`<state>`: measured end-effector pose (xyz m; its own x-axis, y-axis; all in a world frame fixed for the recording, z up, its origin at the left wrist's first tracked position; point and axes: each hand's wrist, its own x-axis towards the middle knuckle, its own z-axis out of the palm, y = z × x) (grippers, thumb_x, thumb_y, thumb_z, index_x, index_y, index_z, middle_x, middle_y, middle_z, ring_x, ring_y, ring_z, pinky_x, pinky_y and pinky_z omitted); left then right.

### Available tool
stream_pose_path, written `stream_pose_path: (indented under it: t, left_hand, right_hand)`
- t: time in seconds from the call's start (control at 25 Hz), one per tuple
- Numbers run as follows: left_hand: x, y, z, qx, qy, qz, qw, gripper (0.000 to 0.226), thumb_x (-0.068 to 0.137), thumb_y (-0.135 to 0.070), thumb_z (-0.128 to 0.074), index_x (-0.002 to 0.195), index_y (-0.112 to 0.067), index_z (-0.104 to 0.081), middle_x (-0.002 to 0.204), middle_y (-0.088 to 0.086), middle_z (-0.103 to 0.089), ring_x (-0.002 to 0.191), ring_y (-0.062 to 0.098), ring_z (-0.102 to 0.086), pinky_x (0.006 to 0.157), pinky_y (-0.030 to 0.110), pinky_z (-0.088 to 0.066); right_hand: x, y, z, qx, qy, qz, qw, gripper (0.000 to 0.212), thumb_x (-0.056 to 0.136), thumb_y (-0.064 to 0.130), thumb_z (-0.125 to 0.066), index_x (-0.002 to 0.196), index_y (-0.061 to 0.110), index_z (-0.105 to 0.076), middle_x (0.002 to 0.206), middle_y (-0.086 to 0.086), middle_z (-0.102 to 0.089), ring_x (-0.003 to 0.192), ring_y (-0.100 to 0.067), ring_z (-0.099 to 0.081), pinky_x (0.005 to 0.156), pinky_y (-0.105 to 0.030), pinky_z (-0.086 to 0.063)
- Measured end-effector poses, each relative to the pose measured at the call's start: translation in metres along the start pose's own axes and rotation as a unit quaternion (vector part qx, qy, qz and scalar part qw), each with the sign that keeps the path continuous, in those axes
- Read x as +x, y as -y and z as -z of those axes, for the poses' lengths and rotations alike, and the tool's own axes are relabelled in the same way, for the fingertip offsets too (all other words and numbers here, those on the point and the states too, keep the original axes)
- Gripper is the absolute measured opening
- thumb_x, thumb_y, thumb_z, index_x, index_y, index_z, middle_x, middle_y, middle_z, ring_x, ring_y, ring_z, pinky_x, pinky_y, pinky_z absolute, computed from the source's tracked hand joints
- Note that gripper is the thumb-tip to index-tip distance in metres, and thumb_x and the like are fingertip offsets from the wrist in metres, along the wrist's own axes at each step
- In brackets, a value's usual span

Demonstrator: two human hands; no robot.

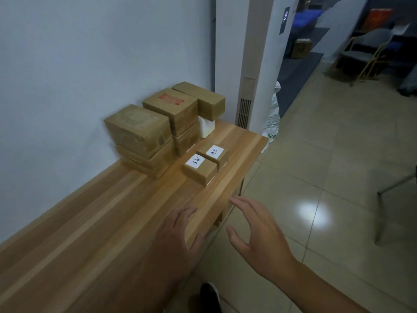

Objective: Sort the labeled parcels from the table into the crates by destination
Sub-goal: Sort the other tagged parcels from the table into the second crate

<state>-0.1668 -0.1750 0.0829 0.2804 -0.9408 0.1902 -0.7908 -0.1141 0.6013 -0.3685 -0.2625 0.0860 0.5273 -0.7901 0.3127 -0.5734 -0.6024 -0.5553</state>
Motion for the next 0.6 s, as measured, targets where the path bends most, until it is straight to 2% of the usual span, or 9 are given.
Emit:
stream_pose_path:
  t: [0.12,0.2,0.28,0.36,0.52,0.6]
  left_hand:
    - [0.053,0.003,-0.026,-0.015,-0.014,-0.005,1.0,0.052,0.084,-0.026,-0.075,0.133,-0.025,-0.058,0.127,-0.017,-0.052,0.115,0.002,-0.052,0.095,0.023,-0.045]
    - [0.089,0.008,-0.039,-0.023,-0.023,-0.003,0.999,0.052,0.084,-0.029,-0.073,0.133,-0.028,-0.057,0.126,-0.018,-0.052,0.113,-0.001,-0.052,0.092,0.018,-0.044]
    - [0.126,0.015,-0.05,-0.034,-0.026,0.012,0.999,0.05,0.086,-0.035,-0.07,0.134,-0.031,-0.054,0.127,-0.02,-0.05,0.113,-0.004,-0.049,0.092,0.017,-0.044]
    - [0.157,0.02,-0.057,-0.045,-0.022,0.026,0.998,0.05,0.087,-0.039,-0.066,0.135,-0.032,-0.052,0.127,-0.022,-0.047,0.114,-0.003,-0.048,0.095,0.023,-0.047]
    - [0.214,0.036,-0.068,-0.037,-0.019,0.062,0.997,0.051,0.091,-0.04,-0.065,0.139,-0.031,-0.049,0.132,-0.02,-0.045,0.121,0.0,-0.046,0.099,0.024,-0.046]
    - [0.231,0.043,-0.073,-0.024,-0.018,0.081,0.996,0.052,0.092,-0.041,-0.063,0.14,-0.031,-0.047,0.135,-0.02,-0.043,0.124,-0.001,-0.043,0.102,0.023,-0.044]
  right_hand:
    - [0.048,-0.036,0.002,-0.023,0.008,0.018,1.0,0.059,0.089,0.042,-0.065,0.143,0.022,-0.052,0.14,0.01,-0.054,0.129,-0.007,-0.051,0.11,-0.029,-0.043]
    - [0.083,-0.058,0.002,-0.038,0.018,0.036,0.998,0.058,0.089,0.04,-0.067,0.142,0.021,-0.053,0.14,0.01,-0.053,0.129,-0.008,-0.052,0.109,-0.03,-0.044]
    - [0.12,-0.078,0.002,-0.045,0.022,0.045,0.998,0.058,0.088,0.039,-0.068,0.142,0.023,-0.053,0.139,0.012,-0.052,0.128,-0.007,-0.052,0.109,-0.024,-0.04]
    - [0.154,-0.093,0.0,-0.041,0.028,0.042,0.998,0.058,0.088,0.039,-0.068,0.142,0.024,-0.053,0.139,0.014,-0.051,0.128,-0.005,-0.05,0.109,-0.021,-0.037]
    - [0.22,-0.125,-0.018,-0.024,0.059,0.034,0.997,0.059,0.087,0.034,-0.073,0.142,0.023,-0.053,0.141,0.012,-0.05,0.129,-0.008,-0.051,0.107,-0.033,-0.045]
    - [0.246,-0.139,-0.028,-0.018,0.089,0.041,0.995,0.06,0.087,0.032,-0.073,0.142,0.021,-0.053,0.142,0.011,-0.05,0.131,-0.008,-0.05,0.108,-0.034,-0.046]
